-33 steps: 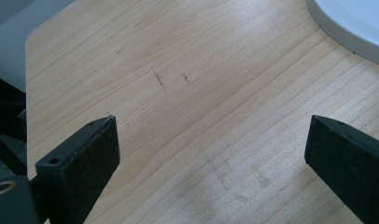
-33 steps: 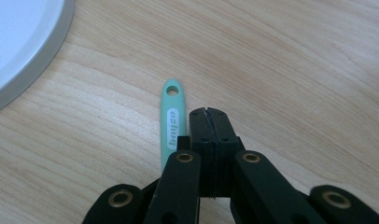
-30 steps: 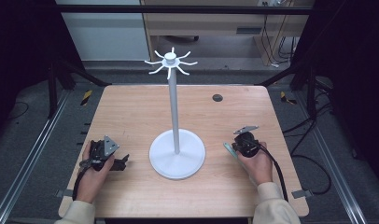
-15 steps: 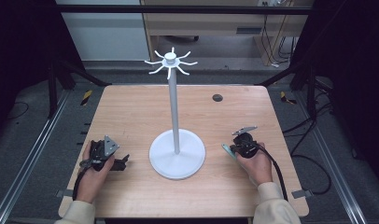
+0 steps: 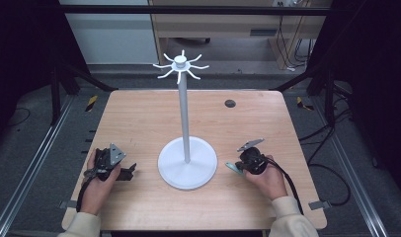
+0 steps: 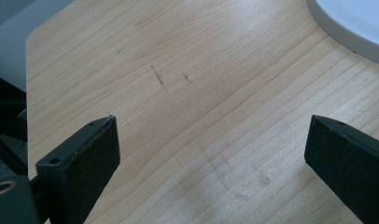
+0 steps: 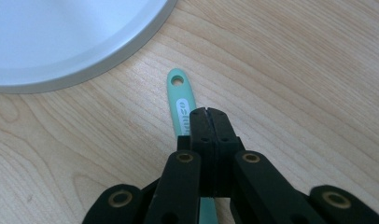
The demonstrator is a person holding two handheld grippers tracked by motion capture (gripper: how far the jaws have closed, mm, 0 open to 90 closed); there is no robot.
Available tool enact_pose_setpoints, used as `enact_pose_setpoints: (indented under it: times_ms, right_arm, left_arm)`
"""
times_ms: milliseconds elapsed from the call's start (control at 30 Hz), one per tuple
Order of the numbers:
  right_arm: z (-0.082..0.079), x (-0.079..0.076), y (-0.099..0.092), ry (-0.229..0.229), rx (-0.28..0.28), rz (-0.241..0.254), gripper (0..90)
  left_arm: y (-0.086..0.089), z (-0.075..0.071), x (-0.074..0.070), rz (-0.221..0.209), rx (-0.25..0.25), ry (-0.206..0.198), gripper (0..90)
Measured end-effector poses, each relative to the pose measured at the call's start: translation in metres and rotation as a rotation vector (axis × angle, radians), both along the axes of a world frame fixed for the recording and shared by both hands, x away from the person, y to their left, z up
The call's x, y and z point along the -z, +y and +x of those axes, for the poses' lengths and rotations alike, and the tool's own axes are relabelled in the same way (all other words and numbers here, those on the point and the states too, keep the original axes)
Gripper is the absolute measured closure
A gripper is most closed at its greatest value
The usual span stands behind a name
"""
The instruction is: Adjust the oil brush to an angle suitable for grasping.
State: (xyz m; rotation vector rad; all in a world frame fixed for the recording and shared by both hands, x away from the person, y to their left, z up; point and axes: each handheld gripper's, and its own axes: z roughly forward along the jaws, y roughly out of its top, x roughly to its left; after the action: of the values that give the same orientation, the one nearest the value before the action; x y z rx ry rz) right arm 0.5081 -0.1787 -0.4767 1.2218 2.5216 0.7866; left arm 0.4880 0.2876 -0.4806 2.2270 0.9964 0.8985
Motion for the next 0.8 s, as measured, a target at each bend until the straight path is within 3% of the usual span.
enact_pose_setpoints:
  times_ms: [300, 533, 800]
  right_arm:
    - [-0.007, -0.017, -0.001, -0.009, -0.039, -0.028, 89.8]
    - [-0.014, -0.03, -0.009, -0.001, -0.101, -0.114, 82.4]
    - [-0.016, -0.033, -0.02, 0.05, -0.114, -0.186, 75.1]
  left_arm:
    - [0.001, 0.0, 0.0, 0.005, -0.003, -0.001, 2.9]
    - [0.0, 0.0, 0.0, 0.006, -0.002, 0.001, 2.9]
    - [0.0, 0.0, 0.0, 0.008, 0.0, 0.005, 2.9]
